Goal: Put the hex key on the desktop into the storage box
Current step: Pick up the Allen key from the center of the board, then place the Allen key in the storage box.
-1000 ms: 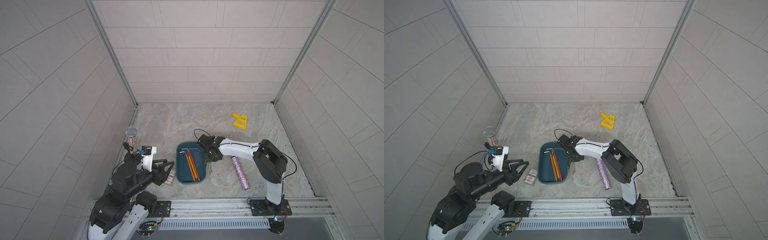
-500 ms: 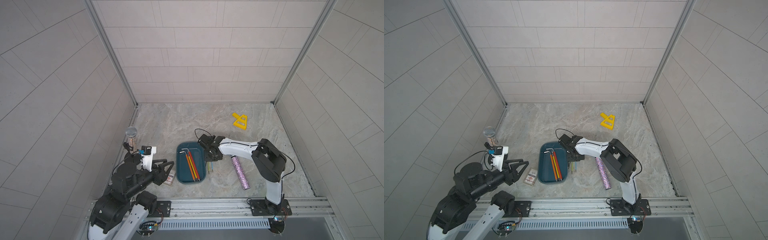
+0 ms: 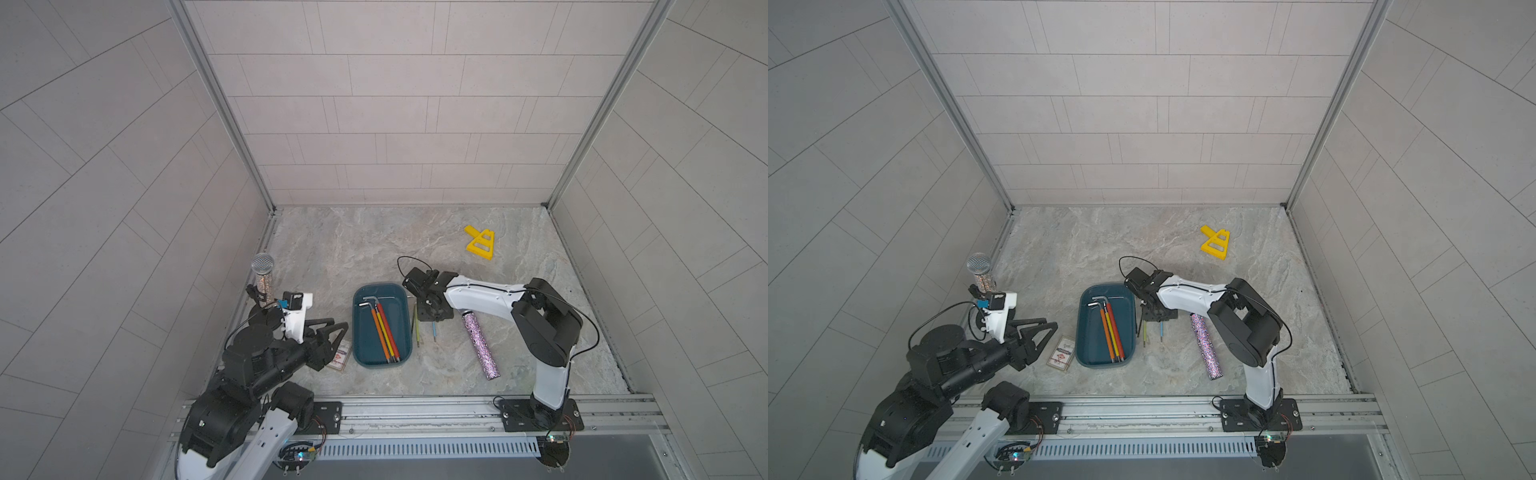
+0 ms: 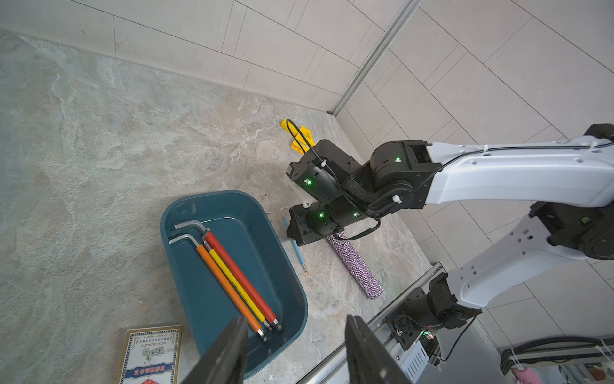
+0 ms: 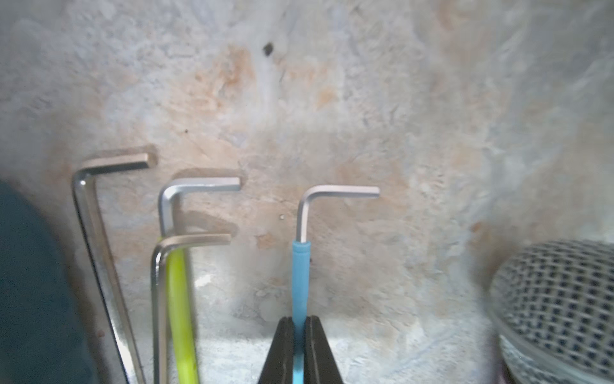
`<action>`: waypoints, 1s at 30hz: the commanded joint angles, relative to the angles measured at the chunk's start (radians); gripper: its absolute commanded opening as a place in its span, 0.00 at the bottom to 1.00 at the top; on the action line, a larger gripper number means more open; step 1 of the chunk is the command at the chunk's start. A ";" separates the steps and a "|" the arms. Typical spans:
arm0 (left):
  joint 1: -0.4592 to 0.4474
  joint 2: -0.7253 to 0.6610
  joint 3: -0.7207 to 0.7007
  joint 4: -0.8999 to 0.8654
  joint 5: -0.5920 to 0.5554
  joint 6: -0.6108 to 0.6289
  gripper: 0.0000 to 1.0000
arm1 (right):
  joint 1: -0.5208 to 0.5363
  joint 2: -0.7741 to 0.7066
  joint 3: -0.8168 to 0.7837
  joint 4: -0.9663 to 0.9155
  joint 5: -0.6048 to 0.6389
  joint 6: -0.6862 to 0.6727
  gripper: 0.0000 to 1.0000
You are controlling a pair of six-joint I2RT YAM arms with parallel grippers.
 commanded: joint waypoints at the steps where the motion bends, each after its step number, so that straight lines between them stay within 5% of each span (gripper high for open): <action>1: 0.008 -0.008 -0.009 0.033 0.010 0.011 0.54 | -0.013 -0.067 -0.002 -0.042 0.063 0.008 0.00; 15: 0.020 -0.008 -0.009 0.036 0.018 0.011 0.54 | 0.034 -0.225 0.032 0.069 -0.012 -0.070 0.00; 30: 0.033 -0.007 -0.011 0.037 0.025 0.012 0.54 | 0.209 -0.054 0.260 0.012 -0.111 -0.128 0.00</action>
